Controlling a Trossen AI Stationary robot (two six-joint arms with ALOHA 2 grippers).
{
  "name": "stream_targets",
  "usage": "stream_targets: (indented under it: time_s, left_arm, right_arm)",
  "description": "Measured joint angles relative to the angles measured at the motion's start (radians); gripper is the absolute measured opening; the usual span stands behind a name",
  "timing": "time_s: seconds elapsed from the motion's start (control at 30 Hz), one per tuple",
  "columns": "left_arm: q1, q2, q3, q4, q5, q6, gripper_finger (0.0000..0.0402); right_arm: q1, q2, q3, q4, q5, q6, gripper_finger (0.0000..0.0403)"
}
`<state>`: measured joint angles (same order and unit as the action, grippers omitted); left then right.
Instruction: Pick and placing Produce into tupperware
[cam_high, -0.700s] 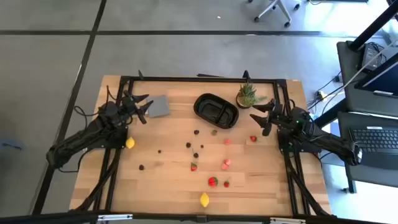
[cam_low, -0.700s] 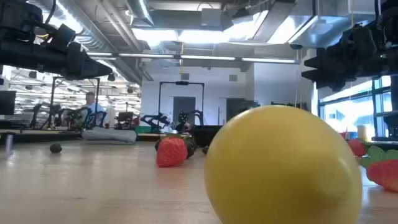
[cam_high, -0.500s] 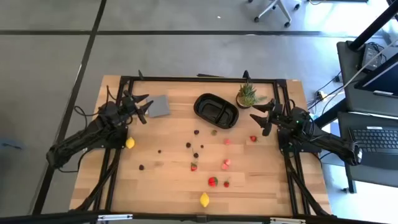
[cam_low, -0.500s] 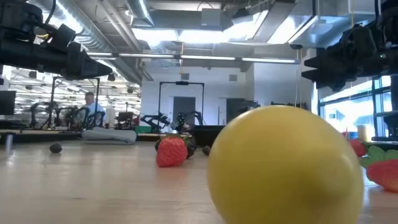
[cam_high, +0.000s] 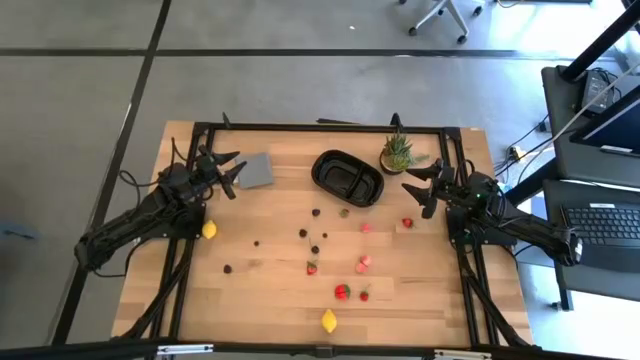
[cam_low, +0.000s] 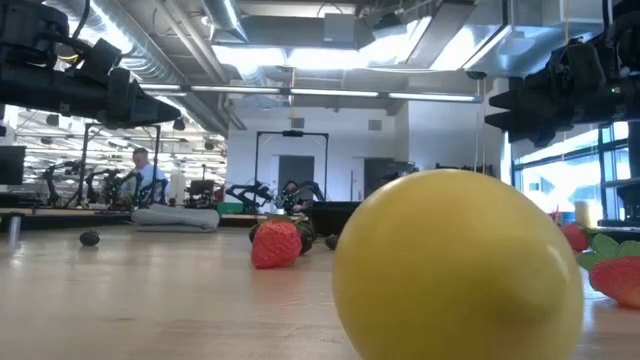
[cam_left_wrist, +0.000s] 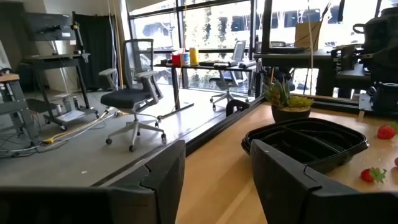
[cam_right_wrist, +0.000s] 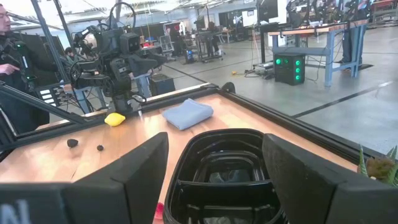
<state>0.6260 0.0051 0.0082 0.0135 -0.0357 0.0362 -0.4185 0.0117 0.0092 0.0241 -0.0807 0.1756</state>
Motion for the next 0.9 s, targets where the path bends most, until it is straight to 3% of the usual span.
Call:
stream_targets:
  time_s: [0.9]
  left_arm:
    - [0.000, 0.000, 0.000, 0.000, 0.000, 0.000, 0.0180]
  right_arm:
    - [0.000, 0.000, 0.000, 0.000, 0.000, 0.000, 0.0263]
